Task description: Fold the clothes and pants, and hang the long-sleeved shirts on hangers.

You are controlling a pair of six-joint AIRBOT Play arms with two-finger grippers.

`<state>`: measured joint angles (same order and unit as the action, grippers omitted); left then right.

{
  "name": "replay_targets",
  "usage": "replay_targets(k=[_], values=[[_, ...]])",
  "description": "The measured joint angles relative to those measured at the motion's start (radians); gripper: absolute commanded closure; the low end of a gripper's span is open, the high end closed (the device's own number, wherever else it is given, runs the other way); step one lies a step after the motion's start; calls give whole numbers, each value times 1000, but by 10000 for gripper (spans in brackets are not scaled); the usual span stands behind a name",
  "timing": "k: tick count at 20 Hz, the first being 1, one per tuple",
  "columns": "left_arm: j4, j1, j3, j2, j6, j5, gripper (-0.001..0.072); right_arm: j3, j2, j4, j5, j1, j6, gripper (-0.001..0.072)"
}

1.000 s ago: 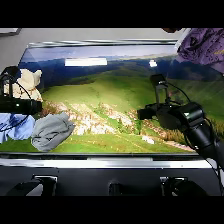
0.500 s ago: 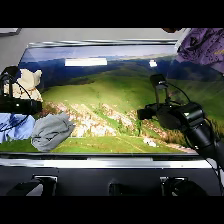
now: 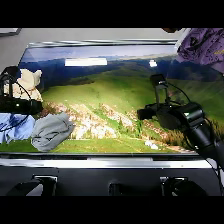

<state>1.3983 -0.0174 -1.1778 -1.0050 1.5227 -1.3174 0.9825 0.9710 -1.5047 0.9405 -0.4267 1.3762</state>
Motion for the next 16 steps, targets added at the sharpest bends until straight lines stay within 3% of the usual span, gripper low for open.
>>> replay_targets(k=[6,12,13,14,15,16], values=[[159,-54,116,-27,148,-15,-13,0,0,-3,2,0,-1,674],[171,-120,390,-61,189,208,1,0,0,-3,4,0,-4,674],[154,-121,420,-72,190,253,226,0,0,-3,5,0,-4,674],[134,-119,439,-85,195,291,612,0,0,-3,6,0,-4,673],[106,-115,452,-98,197,323,689,0,0,-3,7,0,-4,673],[74,-110,459,-108,195,344,689,0,0,-3,8,0,-4,673]])
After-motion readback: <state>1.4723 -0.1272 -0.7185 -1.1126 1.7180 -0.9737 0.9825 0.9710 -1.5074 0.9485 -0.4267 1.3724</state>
